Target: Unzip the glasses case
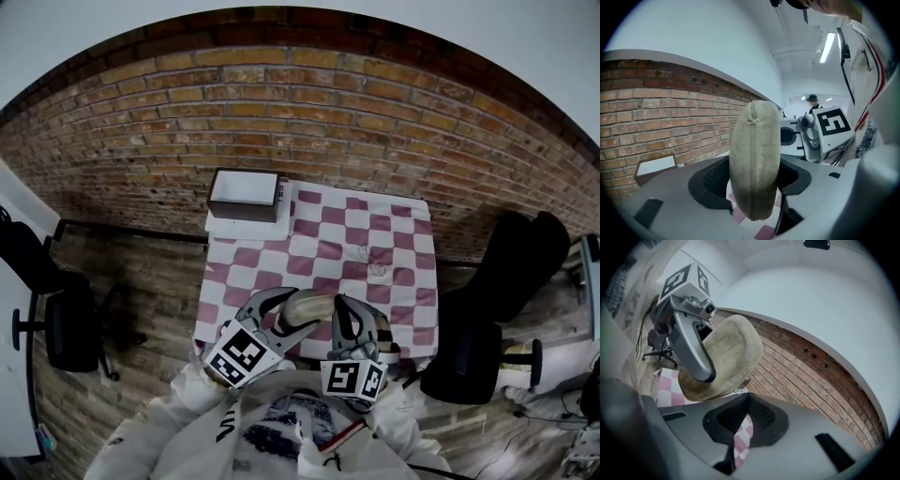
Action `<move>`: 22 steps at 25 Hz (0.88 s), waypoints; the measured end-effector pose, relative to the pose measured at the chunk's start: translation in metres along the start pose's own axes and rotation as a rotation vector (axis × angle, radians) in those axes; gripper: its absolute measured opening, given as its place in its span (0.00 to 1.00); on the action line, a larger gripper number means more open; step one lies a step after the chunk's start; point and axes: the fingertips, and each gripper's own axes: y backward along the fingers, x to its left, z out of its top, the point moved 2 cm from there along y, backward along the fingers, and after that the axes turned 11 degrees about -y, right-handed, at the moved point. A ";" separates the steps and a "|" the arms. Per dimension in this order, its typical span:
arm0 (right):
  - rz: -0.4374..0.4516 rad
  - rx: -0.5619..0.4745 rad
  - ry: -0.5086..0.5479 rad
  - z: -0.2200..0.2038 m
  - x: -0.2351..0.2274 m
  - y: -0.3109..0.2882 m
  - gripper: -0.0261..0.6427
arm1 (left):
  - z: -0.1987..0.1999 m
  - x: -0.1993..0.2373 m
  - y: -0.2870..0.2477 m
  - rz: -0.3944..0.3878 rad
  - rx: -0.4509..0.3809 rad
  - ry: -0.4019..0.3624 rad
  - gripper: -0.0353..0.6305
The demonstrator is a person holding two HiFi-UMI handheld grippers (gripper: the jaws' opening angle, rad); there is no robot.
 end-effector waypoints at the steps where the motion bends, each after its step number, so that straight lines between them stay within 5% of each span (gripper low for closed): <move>1: -0.005 -0.003 0.001 0.001 -0.001 0.000 0.06 | 0.000 0.000 0.000 -0.001 0.006 -0.009 0.47; 22: -0.102 -0.034 0.111 0.004 -0.008 0.015 0.06 | -0.021 -0.015 -0.007 -0.040 0.105 -0.103 0.47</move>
